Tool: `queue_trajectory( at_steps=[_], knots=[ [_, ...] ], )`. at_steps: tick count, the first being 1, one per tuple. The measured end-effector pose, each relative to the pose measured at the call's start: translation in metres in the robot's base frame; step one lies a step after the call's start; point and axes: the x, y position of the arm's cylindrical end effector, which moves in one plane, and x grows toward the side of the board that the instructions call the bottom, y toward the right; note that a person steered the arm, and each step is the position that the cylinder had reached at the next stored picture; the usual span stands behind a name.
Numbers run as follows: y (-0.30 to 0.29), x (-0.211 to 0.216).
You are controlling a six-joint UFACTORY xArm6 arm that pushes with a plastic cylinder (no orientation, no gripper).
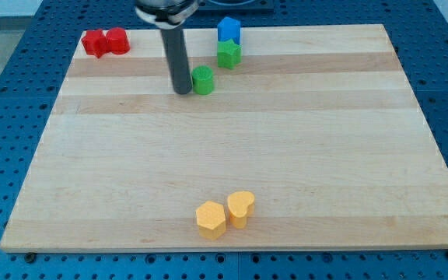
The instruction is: Move the green circle to the bottom side of the green star
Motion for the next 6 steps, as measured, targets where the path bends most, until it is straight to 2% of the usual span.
queue_trajectory(
  at_steps=[1, 6],
  knots=[
    [0.023, -0.002],
    [0.050, 0.004]
  ],
)
